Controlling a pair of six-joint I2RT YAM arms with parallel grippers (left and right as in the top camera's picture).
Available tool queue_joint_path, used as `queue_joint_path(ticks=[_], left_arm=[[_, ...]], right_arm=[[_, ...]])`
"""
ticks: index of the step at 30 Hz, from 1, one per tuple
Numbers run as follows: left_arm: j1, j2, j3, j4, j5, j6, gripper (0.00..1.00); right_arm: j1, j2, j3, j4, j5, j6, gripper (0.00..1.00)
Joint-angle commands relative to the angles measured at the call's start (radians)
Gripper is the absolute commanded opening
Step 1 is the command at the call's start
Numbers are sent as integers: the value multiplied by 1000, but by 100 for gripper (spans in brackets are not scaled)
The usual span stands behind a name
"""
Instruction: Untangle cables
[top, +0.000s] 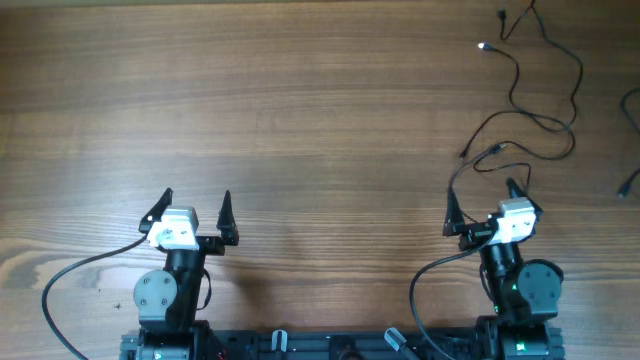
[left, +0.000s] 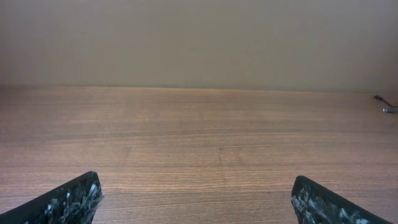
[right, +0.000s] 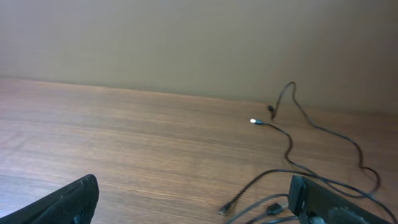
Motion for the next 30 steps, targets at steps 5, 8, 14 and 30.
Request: queue_joint_path(ticks=[5,8,14,30], left_arm=[[8,-11,-8,0,15,23,100],[8,-11,-8,0,15,23,100],[8,-11,-8,0,15,23,100],[8,-11,-8,0,15,23,100]], right_arm=[[9,4,-1,7,-1,-13,100],[3,4,-1,7,-1,-14,100],[-10,-26,-1,8,-1,-14,100],[-12,-53,-2,9,-1,-14,100]])
